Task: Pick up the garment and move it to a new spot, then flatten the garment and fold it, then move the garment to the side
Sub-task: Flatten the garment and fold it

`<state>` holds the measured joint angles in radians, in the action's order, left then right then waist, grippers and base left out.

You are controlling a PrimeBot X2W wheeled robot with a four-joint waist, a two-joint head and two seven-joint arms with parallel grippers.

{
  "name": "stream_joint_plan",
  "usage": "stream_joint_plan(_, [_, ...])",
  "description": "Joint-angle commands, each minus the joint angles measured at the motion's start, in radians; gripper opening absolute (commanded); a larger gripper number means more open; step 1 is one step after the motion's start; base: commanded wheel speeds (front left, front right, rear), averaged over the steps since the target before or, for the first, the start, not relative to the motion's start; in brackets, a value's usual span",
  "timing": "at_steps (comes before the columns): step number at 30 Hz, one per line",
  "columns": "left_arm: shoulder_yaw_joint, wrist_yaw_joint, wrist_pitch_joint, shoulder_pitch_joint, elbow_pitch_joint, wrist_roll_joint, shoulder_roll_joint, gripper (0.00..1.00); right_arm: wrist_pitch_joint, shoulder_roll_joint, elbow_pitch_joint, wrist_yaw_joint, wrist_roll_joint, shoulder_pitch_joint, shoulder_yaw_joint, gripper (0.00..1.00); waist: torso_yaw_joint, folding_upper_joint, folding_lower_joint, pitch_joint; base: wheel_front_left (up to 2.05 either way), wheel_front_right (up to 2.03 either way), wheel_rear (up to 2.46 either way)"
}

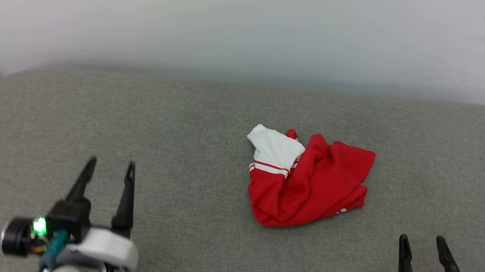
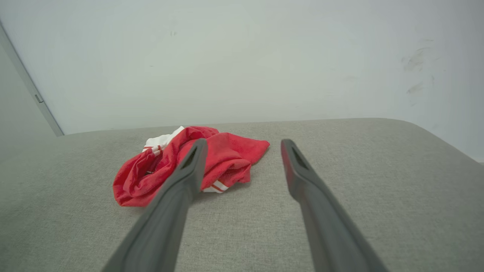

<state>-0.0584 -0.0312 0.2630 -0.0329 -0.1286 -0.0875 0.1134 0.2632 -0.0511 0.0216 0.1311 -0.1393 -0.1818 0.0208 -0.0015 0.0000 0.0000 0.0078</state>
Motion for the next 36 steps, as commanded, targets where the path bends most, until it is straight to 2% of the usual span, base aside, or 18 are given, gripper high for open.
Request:
stream_joint_plan(1, [0.007, 0.011, 0.003, -0.051, -0.004, 0.007, 0.012, 1.00, 0.002, 0.002, 0.002, -0.001, 0.007, 0.014, -0.003, 1.00, -0.007, 0.0000, 0.0000, 0.006, 0.00, 0.00, 0.00])
stream_joint_plan(7, [0.012, 0.070, 0.002, -0.263, -0.090, 0.016, 0.074, 1.00, 0.002, 0.002, 0.016, -0.001, 0.016, 0.047, -0.006, 1.00, -0.043, 0.0000, 0.0000, 0.053, 0.00, 0.00, 0.00])
stream_joint_plan(11, [-0.004, 0.110, -0.050, -0.445, -0.153, 0.013, 0.123, 1.00, 0.002, 0.002, 0.025, -0.001, 0.014, 0.074, -0.008, 1.00, -0.070, 0.0000, 0.0000, 0.098, 0.00, 0.00, 0.00])
stream_joint_plan(15, [-0.060, 0.143, -0.145, -0.612, -0.211, 0.006, 0.158, 1.00, 0.002, 0.002, 0.029, -0.001, 0.009, 0.097, -0.009, 1.00, -0.089, 0.0000, 0.0000, 0.142, 0.00, 0.00, 0.00])
stream_joint_plan(20, [-0.150, 0.159, -0.309, -0.800, -0.261, -0.036, 0.182, 1.00, 0.002, 0.002, 0.036, -0.001, -0.001, 0.134, -0.019, 1.00, -0.114, 0.0000, 0.0000, 0.209, 0.00, 0.00, 0.00])
stream_joint_plan(24, [-0.278, 0.160, -0.462, -0.934, -0.297, -0.166, 0.186, 1.00, 0.002, 0.002, 0.041, -0.001, -0.011, 0.163, -0.021, 1.00, -0.133, 0.0000, 0.0000, 0.261, 0.00, 0.00, 0.00])
stream_joint_plan(36, [-0.727, 0.160, -0.976, -1.225, -0.325, -0.532, 0.333, 1.00, 0.002, 0.002, 0.050, -0.001, -0.052, 0.250, -0.049, 1.00, -0.211, 0.0000, 0.0000, 0.413, 0.00, 0.00, 0.00])
